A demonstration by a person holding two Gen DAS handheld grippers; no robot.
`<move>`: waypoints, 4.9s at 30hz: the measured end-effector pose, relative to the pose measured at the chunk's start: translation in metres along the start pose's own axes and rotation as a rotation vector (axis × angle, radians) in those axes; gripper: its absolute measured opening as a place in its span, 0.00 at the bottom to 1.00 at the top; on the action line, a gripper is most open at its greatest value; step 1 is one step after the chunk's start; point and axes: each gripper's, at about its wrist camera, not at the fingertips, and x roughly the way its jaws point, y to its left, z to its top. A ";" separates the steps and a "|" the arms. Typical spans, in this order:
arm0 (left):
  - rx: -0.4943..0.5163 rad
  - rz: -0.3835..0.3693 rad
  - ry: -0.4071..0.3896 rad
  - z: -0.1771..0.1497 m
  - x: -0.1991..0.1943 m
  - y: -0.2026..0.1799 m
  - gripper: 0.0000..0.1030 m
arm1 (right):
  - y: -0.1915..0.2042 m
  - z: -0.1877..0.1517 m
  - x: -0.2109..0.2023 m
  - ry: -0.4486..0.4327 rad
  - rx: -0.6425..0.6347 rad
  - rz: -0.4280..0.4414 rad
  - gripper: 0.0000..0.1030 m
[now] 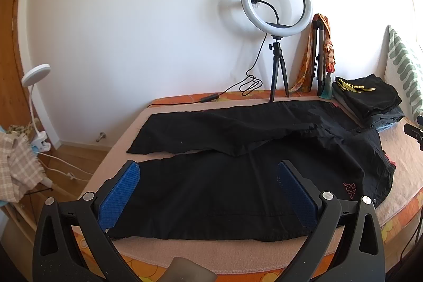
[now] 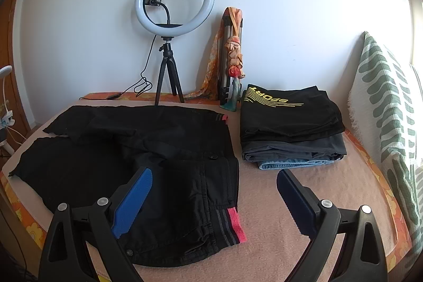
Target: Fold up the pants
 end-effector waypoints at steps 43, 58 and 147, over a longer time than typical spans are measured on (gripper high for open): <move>-0.058 -0.080 0.222 0.059 0.113 0.103 0.83 | 0.046 0.088 0.077 0.038 -0.178 0.291 1.00; -0.111 -0.042 0.380 0.100 0.245 0.135 0.83 | 0.071 0.175 0.248 0.247 -0.350 0.391 0.87; -0.709 -0.217 0.431 0.069 0.293 0.180 0.06 | 0.186 0.052 0.106 -0.053 -0.887 0.435 0.04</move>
